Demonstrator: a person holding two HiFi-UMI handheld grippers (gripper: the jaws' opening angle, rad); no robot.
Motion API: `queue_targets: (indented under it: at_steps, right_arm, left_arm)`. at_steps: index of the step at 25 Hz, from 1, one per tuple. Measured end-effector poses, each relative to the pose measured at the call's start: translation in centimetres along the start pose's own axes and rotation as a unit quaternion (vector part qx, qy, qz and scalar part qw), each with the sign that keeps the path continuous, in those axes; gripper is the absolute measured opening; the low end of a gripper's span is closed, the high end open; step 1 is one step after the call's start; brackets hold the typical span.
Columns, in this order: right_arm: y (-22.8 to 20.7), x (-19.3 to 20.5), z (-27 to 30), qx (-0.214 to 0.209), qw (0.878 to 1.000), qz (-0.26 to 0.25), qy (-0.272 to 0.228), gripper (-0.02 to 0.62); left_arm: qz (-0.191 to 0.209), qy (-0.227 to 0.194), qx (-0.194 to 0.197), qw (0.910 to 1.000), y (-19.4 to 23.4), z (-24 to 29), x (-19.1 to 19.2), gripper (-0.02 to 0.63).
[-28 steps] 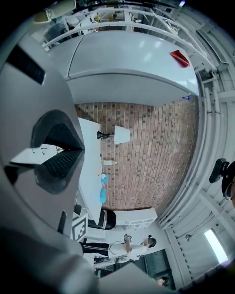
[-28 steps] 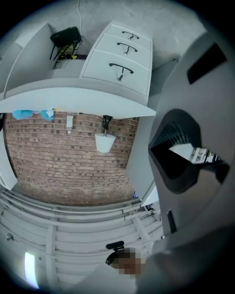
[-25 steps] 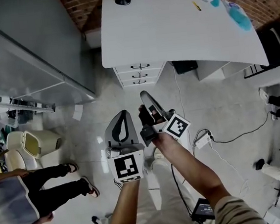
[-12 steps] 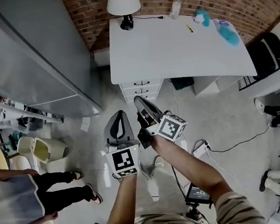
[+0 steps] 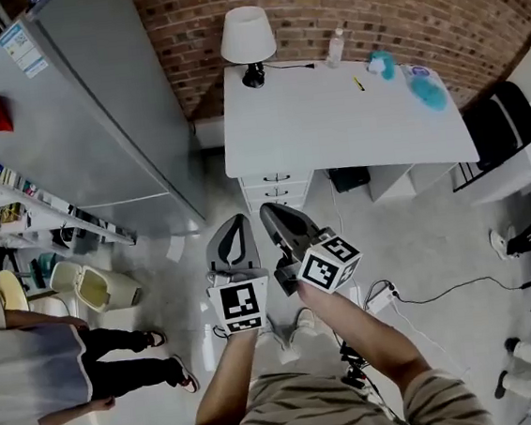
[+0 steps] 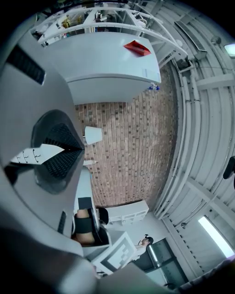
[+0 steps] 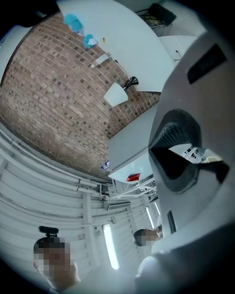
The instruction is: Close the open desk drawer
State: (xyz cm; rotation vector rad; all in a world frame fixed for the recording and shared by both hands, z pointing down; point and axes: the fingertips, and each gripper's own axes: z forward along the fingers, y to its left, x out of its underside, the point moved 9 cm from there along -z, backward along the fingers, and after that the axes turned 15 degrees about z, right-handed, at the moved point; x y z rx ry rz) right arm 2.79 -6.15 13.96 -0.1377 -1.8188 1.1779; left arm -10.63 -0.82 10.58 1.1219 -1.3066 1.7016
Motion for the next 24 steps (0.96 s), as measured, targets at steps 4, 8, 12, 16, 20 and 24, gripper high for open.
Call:
queue_targets:
  at_steps: [4, 8, 12, 16, 20, 24]
  right_arm:
    - [4.0, -1.0, -1.4, -0.006, 0.996, -0.091, -0.007, 0.011]
    - [7.1, -2.1, -2.6, 0.006, 0.984, -0.178, -0.007, 0.011]
    - [9.7, -1.9, -3.7, 0.029, 0.970, -0.243, 0.000, 0.011]
    - [11.6, -1.8, -4.4, 0.046, 0.956, -0.290, -0.002, 0.011]
    - [12.4, -1.5, -5.1, 0.057, 0.949, -0.311, -0.009, 0.011]
    - [12.9, -1.7, -5.3, 0.069, 0.945, -0.319, -0.016, 0.011]
  left_arm:
    - [0.000, -0.013, 0.013, 0.9998, 0.1, -1.8, -1.6, 0.006]
    - [-0.002, -0.028, 0.025, 0.9993, 0.1, -3.1, -3.4, 0.006]
    - [0.002, -0.041, 0.032, 0.9986, 0.2, -4.7, -4.6, 0.006]
    - [-0.001, -0.049, 0.038, 0.9981, 0.3, -5.5, -5.3, 0.006]
    - [0.004, -0.058, 0.039, 0.9975, 0.0, -6.2, -5.8, 0.006]
    - [0.006, -0.073, 0.039, 0.9966, 0.2, -6.5, -6.5, 0.006]
